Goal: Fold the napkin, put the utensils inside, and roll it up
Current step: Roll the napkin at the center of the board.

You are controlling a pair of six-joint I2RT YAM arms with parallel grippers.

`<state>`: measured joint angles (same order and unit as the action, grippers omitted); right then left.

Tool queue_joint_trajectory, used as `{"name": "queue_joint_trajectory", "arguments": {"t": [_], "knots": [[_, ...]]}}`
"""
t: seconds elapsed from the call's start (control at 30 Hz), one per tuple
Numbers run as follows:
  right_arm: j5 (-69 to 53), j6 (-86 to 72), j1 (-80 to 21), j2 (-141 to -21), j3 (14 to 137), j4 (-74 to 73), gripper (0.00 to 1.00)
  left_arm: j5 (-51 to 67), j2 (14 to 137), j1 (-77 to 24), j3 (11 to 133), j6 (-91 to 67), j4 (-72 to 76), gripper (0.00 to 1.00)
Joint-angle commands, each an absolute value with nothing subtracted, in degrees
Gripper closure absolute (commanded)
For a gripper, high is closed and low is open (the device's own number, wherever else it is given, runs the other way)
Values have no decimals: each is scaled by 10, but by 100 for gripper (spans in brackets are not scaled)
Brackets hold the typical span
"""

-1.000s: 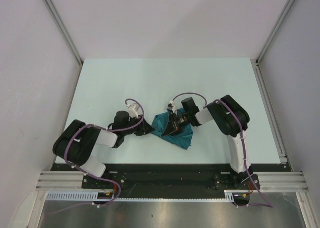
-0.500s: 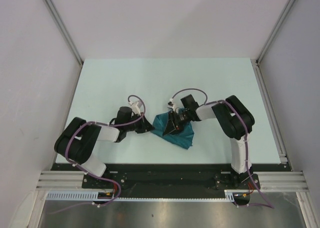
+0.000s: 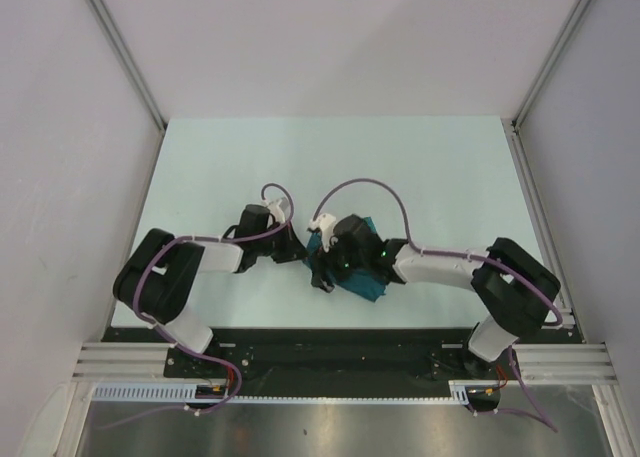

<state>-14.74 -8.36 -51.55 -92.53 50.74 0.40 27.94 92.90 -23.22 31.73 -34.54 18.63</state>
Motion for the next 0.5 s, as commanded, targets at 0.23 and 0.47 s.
{"name": "queue_joint_trajectory", "arguments": {"t": [0.23, 0.47], "knots": [[219, 68, -648, -938, 441, 115, 24, 283, 944, -234, 343, -328, 141, 100], [234, 73, -650, -990, 461, 96, 32, 287, 943, -233, 348, -321, 132, 100]]}}
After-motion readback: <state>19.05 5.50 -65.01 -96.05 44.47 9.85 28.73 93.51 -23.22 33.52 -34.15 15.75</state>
